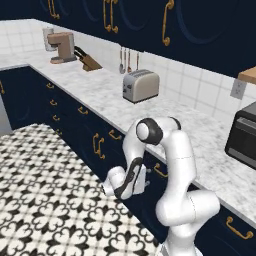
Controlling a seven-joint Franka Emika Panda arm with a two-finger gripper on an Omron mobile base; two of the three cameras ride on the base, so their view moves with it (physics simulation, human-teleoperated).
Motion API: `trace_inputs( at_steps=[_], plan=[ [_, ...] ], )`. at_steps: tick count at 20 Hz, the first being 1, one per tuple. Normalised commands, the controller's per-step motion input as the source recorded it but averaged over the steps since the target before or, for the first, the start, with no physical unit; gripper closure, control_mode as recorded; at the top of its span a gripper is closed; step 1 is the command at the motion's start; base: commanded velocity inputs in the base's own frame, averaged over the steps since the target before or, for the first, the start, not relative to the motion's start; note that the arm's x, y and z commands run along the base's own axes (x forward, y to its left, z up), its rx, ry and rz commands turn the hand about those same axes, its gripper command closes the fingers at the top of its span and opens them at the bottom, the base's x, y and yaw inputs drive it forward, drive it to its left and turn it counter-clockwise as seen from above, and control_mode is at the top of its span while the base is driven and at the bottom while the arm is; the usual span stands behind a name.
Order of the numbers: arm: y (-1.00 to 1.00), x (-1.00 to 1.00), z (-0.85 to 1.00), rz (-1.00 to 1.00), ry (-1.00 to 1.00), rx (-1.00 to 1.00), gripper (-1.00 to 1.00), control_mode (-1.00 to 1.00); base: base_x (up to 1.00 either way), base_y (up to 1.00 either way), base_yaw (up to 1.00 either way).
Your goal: Take a straw from the drawer in front and place it inside the glass cup on the dining counter.
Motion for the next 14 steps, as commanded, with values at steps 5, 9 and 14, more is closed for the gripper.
trace_inputs(
  at_steps=[5,9,14],
  plan=[
    [-0.18,0.67,-0.33,-0.12,0.0,-0.05,-1.0,-1.0,0.0,0.0,0.0],
    [-0.21,0.66,-0.34,-0.04,0.0,0.0,-1.0,-1.0,0.0,0.0,0.0],
    [-0.38,0.3,-0.33,0.01,0.0,0.0,-1.0,-1.0,0.0,0.0,0.0]
  ],
)
